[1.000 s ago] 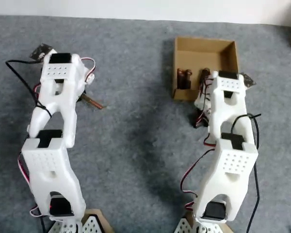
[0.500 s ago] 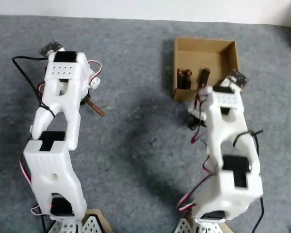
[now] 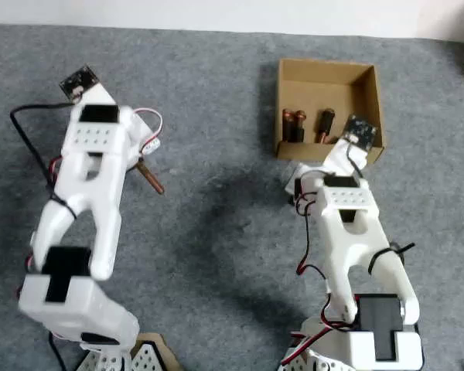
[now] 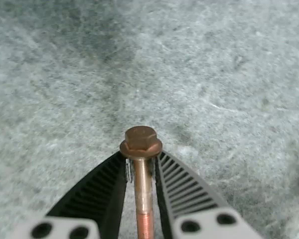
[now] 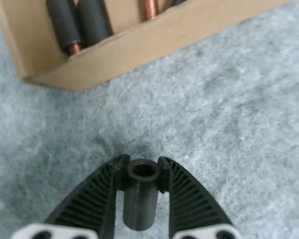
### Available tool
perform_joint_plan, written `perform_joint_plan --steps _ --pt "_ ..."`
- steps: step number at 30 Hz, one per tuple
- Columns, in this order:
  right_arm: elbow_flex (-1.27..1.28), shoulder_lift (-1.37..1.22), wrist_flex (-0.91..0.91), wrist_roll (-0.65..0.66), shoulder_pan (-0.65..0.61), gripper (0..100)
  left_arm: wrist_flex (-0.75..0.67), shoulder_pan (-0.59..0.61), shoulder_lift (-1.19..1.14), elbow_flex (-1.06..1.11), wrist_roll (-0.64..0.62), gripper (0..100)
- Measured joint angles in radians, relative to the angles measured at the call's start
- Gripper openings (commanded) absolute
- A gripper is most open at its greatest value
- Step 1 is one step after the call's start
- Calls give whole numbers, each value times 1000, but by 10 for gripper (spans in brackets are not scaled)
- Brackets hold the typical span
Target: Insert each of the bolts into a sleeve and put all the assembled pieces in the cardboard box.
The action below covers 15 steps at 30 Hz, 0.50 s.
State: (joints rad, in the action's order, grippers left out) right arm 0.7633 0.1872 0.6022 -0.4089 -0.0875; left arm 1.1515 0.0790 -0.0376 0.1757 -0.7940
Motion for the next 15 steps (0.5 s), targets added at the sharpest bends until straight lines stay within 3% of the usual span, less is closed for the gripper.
perform_joint_plan --steps 10,15 --pt "284 184 -305 138 -81 5 -414 -34 275 420 104 5" --pt "477 275 -588 219 -109 5 -505 -37 318 496 141 5"
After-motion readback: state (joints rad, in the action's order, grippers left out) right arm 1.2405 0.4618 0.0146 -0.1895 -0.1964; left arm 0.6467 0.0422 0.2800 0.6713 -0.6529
